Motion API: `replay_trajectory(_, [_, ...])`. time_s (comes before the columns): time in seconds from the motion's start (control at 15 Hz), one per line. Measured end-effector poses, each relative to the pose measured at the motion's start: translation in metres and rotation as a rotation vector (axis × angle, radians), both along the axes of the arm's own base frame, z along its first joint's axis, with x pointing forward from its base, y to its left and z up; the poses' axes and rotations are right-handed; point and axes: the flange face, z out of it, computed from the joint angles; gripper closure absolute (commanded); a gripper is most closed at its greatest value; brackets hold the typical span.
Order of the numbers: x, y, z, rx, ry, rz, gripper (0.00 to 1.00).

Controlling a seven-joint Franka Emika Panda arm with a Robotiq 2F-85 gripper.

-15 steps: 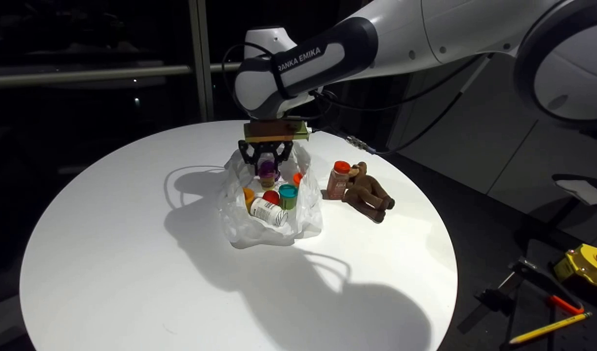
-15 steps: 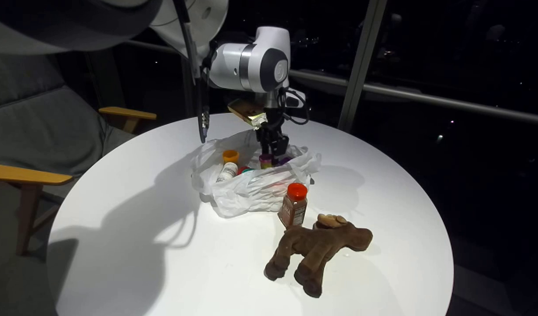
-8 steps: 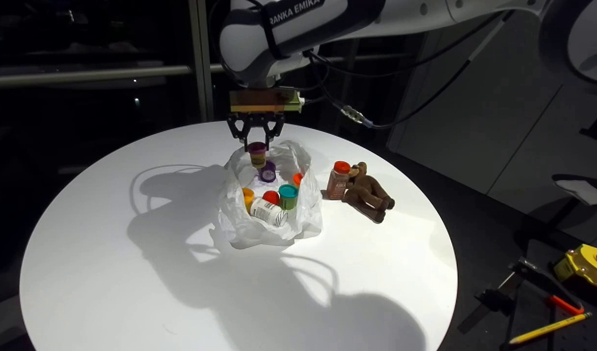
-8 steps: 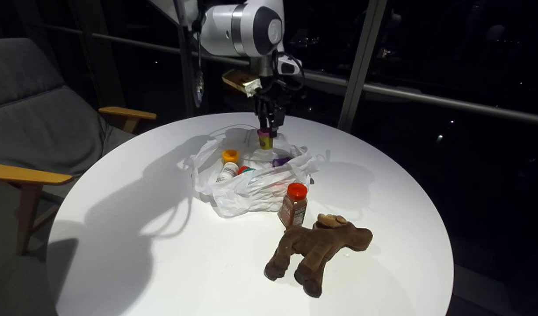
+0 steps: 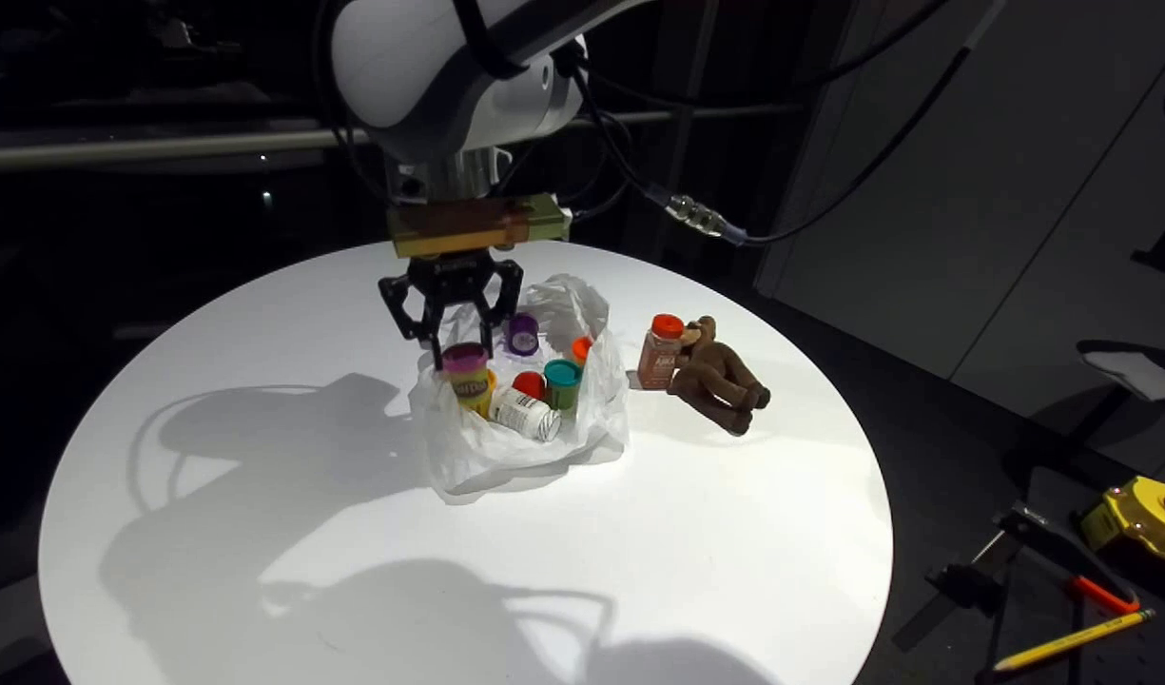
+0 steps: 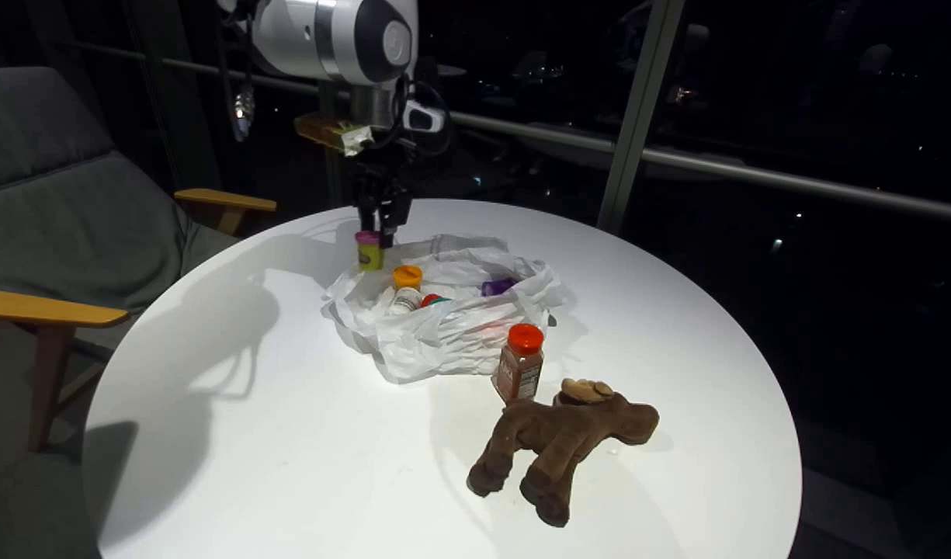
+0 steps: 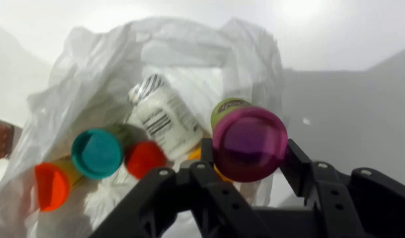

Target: Remove all the contents from the plastic bag and put them on the table.

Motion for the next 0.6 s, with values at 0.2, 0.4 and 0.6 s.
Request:
replay_trajectory(0.2, [-0.044, 0.047, -0.037, 0.038, 0.086, 0.099, 0.72])
replay_trajectory(0.4, [-0.079, 0.085, -0.057, 0.051, 0.097, 0.17, 0.72])
replay_trajectory(0.6, [-0.101, 0.106, -0.063, 0.054, 0.087, 0.22, 0.72])
